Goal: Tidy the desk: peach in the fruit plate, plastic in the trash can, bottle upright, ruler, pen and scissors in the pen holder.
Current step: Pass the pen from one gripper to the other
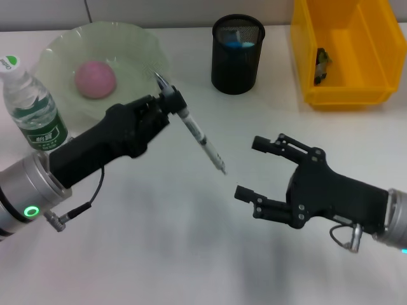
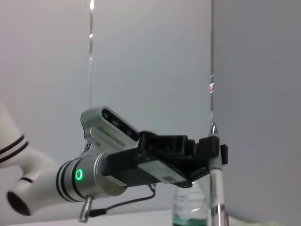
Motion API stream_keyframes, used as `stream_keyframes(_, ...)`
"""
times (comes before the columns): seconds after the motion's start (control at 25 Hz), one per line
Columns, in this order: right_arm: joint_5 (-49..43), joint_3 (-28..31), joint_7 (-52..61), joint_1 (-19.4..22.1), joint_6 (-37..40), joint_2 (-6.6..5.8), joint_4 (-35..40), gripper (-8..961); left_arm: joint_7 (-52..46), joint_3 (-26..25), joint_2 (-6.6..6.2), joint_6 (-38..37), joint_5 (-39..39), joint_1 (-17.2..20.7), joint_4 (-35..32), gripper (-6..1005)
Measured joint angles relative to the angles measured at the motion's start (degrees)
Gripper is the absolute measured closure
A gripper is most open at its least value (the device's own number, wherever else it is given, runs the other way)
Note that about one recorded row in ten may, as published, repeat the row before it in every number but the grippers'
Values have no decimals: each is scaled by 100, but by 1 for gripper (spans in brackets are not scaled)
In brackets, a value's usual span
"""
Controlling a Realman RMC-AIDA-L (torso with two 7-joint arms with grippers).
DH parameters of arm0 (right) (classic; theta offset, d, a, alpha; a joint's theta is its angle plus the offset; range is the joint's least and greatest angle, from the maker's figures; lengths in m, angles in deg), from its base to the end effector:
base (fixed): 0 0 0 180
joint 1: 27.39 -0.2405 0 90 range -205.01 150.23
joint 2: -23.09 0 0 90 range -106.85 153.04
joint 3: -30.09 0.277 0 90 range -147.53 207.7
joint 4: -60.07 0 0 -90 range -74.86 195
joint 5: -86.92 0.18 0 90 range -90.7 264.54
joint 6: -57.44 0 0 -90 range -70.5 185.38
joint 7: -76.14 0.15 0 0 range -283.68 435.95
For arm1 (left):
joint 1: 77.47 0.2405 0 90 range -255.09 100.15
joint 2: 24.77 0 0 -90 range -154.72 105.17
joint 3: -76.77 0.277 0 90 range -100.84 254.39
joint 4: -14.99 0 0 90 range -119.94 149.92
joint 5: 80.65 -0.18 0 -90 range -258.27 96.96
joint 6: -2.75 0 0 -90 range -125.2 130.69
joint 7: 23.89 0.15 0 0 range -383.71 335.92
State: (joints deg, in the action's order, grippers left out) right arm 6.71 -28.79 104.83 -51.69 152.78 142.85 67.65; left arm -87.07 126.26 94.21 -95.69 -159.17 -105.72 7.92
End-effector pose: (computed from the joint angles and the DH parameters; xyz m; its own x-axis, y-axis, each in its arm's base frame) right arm 0.2529 0.2418 -0.0653 0.6760 0.0778 -0.7328 -0.2371 -0.9186 -0.3162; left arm -0.2356 0.2759 -0.0369 0.3358 0.3311 0.8818 0.5589 -0.8236 0.0964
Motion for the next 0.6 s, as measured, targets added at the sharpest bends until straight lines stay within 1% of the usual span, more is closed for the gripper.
stream_keyframes(0.04, 0, 0, 0, 0, 0, 0, 0, 140, 0, 0, 0, 0, 0, 0, 0, 871)
stream_keyframes(0.08, 56, 0, -220, 11, 21, 4, -144, 140, -336, 0, 8, -12, 195, 3, 75, 871)
stream_keyframes(0.2, 144, 1, -694, -39, 29, 10, -543, 140, -561, 0, 15, -16, 527, -26, 353, 871)
stream_keyframes(0.24, 144, 1, -694, -39, 29, 10, -543, 140, -641, 0, 16, -17, 635, -39, 450, 871)
stream_keyframes(0.4, 469, 46, -1077, -80, 33, 12, -949, 141, -1058, -9, 19, 0, 788, -66, 560, 871)
stream_keyframes(0.44, 469, 46, -1077, -80, 33, 12, -949, 141, -1108, -18, 19, -2, 790, -70, 561, 871)
stream_keyframes(0.56, 488, 256, -1184, -106, 40, 12, -1117, 141, -1387, -91, 20, -7, 800, -90, 593, 871)
stream_keyframes(0.6, 483, 405, -1333, -154, 53, 12, -1279, 141, -1593, -168, 20, 13, 802, -97, 659, 871)
